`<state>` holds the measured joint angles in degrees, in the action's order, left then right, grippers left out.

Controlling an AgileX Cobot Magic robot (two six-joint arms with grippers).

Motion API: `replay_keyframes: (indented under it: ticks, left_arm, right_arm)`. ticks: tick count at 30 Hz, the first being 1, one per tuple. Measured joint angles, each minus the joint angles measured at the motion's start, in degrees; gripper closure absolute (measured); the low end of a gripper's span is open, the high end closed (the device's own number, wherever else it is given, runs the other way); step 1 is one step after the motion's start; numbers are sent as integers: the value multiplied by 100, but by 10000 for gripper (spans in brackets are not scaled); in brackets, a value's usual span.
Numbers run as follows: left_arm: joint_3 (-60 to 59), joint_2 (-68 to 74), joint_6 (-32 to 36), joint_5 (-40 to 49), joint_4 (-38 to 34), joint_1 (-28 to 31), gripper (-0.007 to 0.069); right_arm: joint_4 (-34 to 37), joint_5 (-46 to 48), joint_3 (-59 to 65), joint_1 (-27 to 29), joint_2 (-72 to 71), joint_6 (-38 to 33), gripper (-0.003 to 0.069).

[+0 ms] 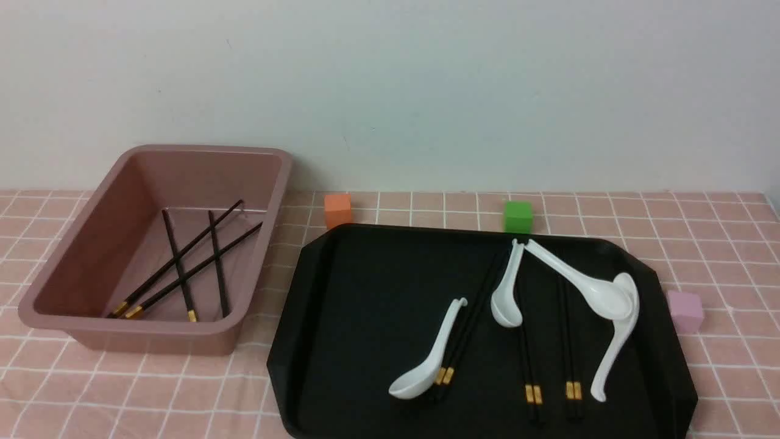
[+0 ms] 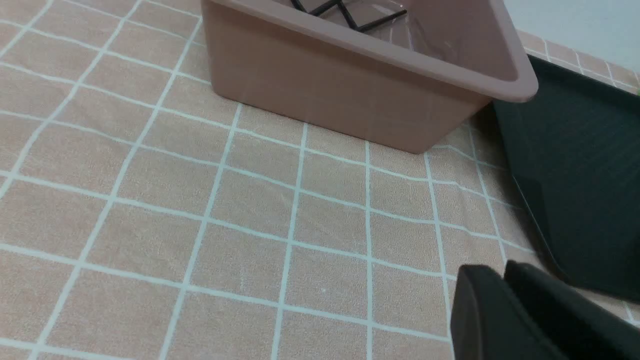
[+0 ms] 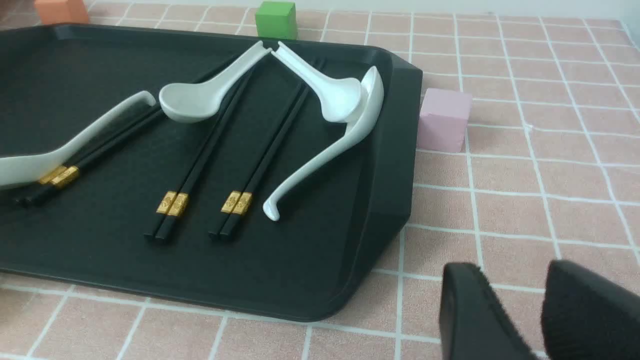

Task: On pink tablecloth take chopsticks from black tray and put them in box.
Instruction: 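Reach over to the black tray and grasp a pair of chopsticks with the left gripper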

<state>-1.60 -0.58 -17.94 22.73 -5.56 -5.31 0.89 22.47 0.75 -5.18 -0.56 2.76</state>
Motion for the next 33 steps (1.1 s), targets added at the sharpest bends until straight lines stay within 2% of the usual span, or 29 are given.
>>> replay_keyframes:
  ticks: [7, 12, 13, 14, 17, 20, 25, 28, 33]
  left_arm:
    - [-6, 0, 0, -227, -142, 0, 554]
    - [-10, 0, -316, -1073, -1784, 0, 551]
    - [-10, 0, -329, -1154, -1860, 0, 551]
    - [-10, 0, -417, -1491, -2436, 0, 550]
    - [-10, 0, -427, -2069, -3075, 0, 550]
    - [-10, 0, -427, -2368, -3371, 0, 550]
    - [454, 148, -350, -1526, -3344, 0, 580]
    - [1533, 1205, 193, -370, -2940, 0, 634]
    - [3221, 3370, 1144, 1393, -2293, 0, 637]
  right_arm:
    - [0, 0, 0, 0, 0, 0, 419]
    - [0, 0, 0, 0, 0, 0, 419]
    - [0, 0, 0, 0, 0, 0, 419]
    - [0, 0, 0, 0, 0, 0, 419]
    - [0, 0, 0, 0, 0, 0, 419]
    - [0, 0, 0, 0, 0, 0, 419]
    - [0, 0, 0, 0, 0, 0, 419]
    - [0, 0, 0, 0, 0, 0, 419]
    - [0, 0, 0, 0, 0, 0, 419]
